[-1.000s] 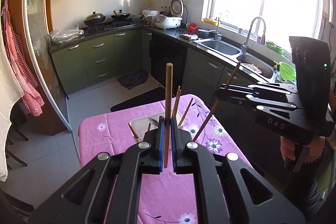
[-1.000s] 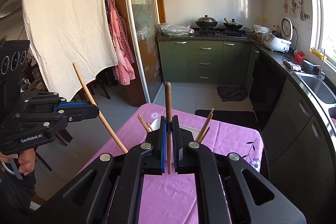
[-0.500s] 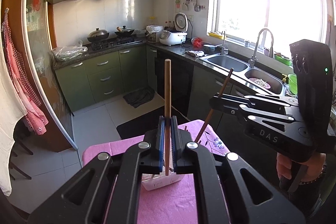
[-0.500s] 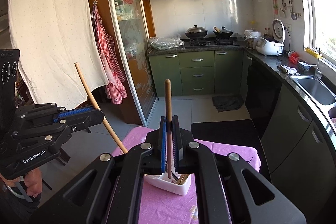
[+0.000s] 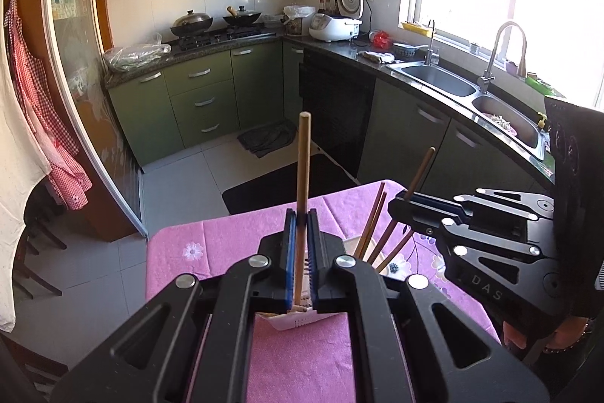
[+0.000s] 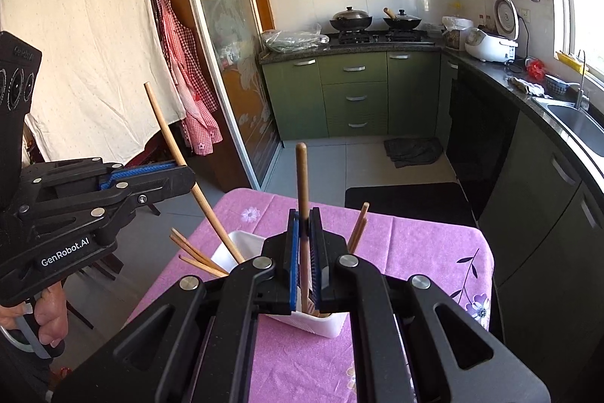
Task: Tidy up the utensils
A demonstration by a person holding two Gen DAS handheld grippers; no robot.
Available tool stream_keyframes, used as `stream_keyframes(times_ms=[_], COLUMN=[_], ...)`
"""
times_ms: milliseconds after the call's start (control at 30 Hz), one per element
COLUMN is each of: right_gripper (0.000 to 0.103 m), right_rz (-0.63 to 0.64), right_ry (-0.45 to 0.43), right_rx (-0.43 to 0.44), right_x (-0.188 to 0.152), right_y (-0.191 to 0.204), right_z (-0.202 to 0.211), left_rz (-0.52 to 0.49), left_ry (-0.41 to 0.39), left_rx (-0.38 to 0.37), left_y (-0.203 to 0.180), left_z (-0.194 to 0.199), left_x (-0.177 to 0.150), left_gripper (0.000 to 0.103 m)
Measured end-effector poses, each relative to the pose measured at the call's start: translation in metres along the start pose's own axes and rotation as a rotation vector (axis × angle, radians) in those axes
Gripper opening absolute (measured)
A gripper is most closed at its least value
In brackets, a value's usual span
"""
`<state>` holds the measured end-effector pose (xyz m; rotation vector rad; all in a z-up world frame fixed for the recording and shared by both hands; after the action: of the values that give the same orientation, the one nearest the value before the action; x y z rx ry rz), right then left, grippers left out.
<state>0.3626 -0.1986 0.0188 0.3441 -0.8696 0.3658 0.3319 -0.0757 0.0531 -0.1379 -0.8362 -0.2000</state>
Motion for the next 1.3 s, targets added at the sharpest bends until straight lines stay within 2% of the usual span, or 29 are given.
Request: stream_keyframes(times_ms=[133, 200, 300, 433, 500, 567, 600, 667, 700, 733, 800, 933, 1033, 1133, 1300], right_gripper=[0.007, 0.012, 0.015, 0.019, 0.029, 0.034, 0.042, 0.058, 0.065, 0.068, 0.084, 0.097, 0.098, 0.098, 0.098], right_rz=[0.021, 0.028, 0.041, 0.051, 0.058, 0.054, 0.047, 0.031, 0.025, 0.018, 0.007, 0.007, 0.022, 0.049, 0.038], right_ry=[0.013, 0.01, -0.021, -0.087, -0.125, -0.163, -0.181, -0.216, -0.229, -0.234, -0.233, -0.242, -0.263, -0.286, -0.339], right_rx=[-0.015, -0.013, -0.018, 0.001, -0.005, -0.004, -0.008, -0.03, -0.039, -0.048, -0.065, -0.105, -0.145, -0.183, -0.153], right_x=[-0.016, -0.019, -0.022, -0.024, -0.029, -0.039, -0.047, -0.066, -0.078, -0.091, -0.119, -0.176, -0.209, -0.233, -0.25], right_y=[0.005, 0.008, 0.014, 0.02, 0.024, 0.026, 0.026, 0.023, 0.022, 0.02, 0.018, 0.021, 0.026, 0.036, 0.047], right_z=[-0.014, -0.014, 0.001, 0.042, 0.066, 0.089, 0.099, 0.117, 0.124, 0.13, 0.137, 0.151, 0.161, 0.177, 0.21], left_rz=[0.01, 0.015, 0.02, 0.01, 0.004, -0.009, -0.014, -0.017, -0.011, -0.003, 0.002, 0.022, 0.048, 0.088, 0.106], left_ry=[0.022, 0.026, 0.017, -0.057, -0.097, -0.141, -0.167, -0.206, -0.222, -0.236, -0.246, -0.248, -0.21, -0.236, -0.293], left_rx=[0.003, 0.0, -0.002, 0.0, -0.007, 0.001, 0.007, 0.024, 0.031, 0.037, 0.049, 0.077, 0.073, 0.073, 0.121], left_y=[0.005, 0.006, 0.007, 0.004, -0.001, -0.007, -0.01, -0.012, -0.013, -0.013, -0.014, -0.017, -0.019, -0.018, -0.016], left_z=[-0.011, -0.012, -0.007, 0.025, 0.046, 0.068, 0.079, 0.097, 0.104, 0.111, 0.118, 0.125, 0.124, 0.135, 0.156], left_x=[-0.015, -0.02, -0.023, -0.023, -0.025, -0.032, -0.038, -0.056, -0.067, -0.079, -0.104, -0.16, -0.192, -0.214, -0.233], left_gripper=[0.006, 0.007, 0.015, 0.033, 0.045, 0.06, 0.063, 0.08, 0.085, 0.092, 0.095, 0.096, 0.096, 0.096, 0.096])
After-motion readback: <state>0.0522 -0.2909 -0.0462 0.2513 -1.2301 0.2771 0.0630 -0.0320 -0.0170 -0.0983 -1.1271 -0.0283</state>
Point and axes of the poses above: each gripper's, at about its wrist camera, not at the fingertips, and z roughly against the way its jaws point, y to its left, x to its top, the point moved 5 cm from there along -z, roughly the way its jaws point, and after that the axes turned 4 degrees about -x, right-handed, at the moved point
